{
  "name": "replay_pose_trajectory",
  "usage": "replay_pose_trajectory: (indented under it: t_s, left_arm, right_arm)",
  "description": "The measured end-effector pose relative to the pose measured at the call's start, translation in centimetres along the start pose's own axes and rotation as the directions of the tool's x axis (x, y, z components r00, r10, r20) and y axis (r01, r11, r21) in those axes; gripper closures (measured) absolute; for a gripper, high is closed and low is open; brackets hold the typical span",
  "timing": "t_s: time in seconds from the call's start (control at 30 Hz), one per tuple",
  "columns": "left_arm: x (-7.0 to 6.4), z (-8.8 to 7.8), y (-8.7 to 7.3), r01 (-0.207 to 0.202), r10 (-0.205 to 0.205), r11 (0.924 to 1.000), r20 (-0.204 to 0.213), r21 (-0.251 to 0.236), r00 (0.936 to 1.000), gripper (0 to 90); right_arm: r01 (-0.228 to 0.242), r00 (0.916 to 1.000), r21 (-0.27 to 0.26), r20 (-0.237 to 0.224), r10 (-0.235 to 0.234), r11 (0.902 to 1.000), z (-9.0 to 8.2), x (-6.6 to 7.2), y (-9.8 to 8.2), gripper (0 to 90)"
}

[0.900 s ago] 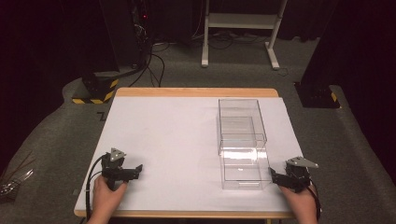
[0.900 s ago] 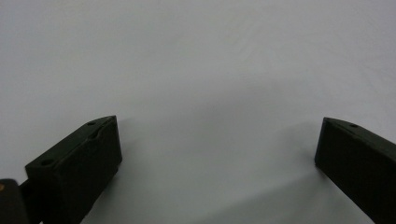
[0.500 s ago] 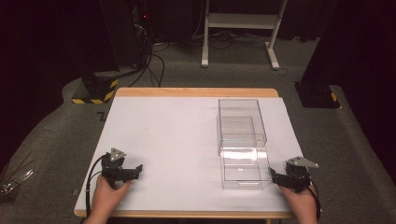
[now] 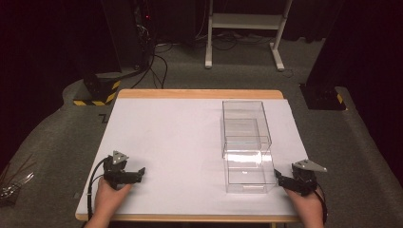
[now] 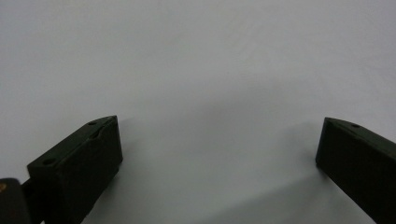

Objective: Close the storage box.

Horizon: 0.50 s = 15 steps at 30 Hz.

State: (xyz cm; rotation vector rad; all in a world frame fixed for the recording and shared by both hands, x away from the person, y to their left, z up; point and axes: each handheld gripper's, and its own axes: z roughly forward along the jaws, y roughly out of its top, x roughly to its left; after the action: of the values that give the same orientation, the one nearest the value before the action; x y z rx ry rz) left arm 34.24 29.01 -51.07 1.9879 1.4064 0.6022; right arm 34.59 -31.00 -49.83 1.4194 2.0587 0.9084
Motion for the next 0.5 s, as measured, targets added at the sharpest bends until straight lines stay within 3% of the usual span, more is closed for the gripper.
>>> replay_pose_trajectory:
  t_s: [0.5]
  left_arm:
    - [0.0, 0.0, 0.0, 0.0, 0.0, 1.0, 0.0, 0.0, 1.0, 0.7]
  right_arm:
    - [-0.009, 1.0, -0.104, 0.002, 0.009, 0.9945, -2.5, 0.1, 1.0, 23.0]
